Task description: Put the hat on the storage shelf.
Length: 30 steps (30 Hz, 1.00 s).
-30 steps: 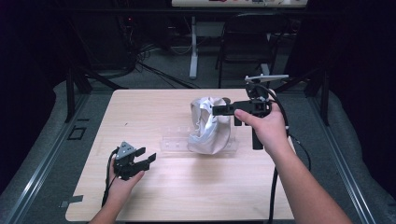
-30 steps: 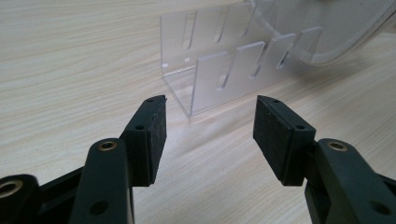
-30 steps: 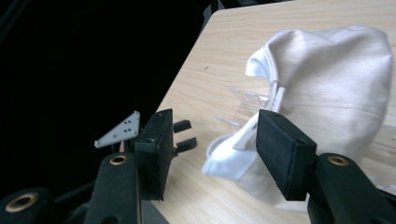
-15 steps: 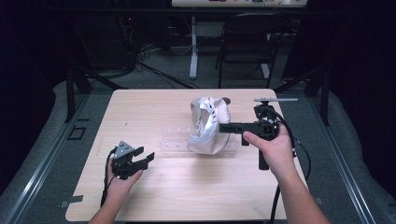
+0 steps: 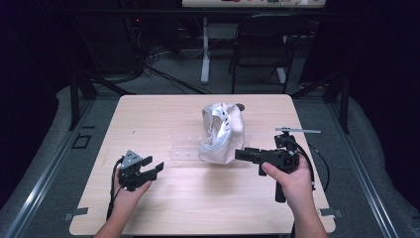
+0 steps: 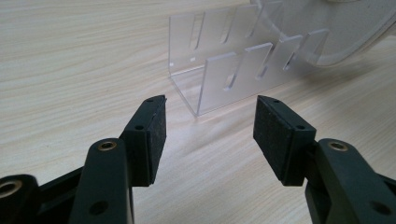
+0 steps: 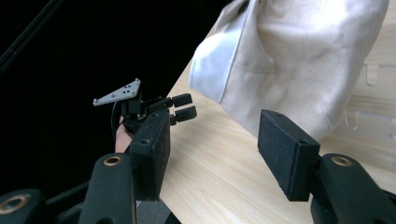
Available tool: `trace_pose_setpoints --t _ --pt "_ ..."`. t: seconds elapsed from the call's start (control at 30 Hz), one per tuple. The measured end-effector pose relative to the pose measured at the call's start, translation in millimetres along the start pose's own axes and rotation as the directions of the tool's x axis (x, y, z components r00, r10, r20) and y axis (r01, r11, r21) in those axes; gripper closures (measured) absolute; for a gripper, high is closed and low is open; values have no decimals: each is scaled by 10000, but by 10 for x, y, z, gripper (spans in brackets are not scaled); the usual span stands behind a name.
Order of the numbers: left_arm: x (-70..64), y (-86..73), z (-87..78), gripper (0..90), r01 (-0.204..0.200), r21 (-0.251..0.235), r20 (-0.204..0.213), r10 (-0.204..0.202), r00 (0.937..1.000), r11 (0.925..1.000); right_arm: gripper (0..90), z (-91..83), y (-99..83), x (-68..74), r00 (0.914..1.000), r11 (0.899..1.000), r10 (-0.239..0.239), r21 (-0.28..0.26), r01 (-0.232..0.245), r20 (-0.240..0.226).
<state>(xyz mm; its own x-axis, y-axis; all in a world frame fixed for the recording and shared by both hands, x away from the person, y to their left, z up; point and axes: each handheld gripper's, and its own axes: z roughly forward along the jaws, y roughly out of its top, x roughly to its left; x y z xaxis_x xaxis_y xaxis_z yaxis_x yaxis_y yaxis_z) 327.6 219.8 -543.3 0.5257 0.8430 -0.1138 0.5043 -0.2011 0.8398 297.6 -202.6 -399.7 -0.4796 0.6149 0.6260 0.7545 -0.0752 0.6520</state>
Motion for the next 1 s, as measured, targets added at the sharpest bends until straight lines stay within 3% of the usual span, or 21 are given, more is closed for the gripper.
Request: trace_pose_setpoints --t 0.23,0.33,0.57,0.77,1.0 --pt "-2 0 0 442 -31 -56 -1 31 10000 10000 441 -15 -130 -81 9996 9997 69 -220 -63 275" --pt "-1 0 -2 441 -75 -43 -19 75 10000 10000 441 -35 -168 -130 9985 9978 190 -646 -157 521" --pt "-23 -6 1 441 -202 9 1 202 9998 9998 443 55 -275 -283 9956 9980 323 -566 -274 875" --pt "-45 -22 7 441 -302 117 -5 302 9995 9995 440 107 -344 -338 9955 9983 262 -533 -215 907" --pt "-113 -35 23 441 -593 88 73 592 9982 9982 431 241 -430 -518 9919 9972 699 -345 -666 1057"
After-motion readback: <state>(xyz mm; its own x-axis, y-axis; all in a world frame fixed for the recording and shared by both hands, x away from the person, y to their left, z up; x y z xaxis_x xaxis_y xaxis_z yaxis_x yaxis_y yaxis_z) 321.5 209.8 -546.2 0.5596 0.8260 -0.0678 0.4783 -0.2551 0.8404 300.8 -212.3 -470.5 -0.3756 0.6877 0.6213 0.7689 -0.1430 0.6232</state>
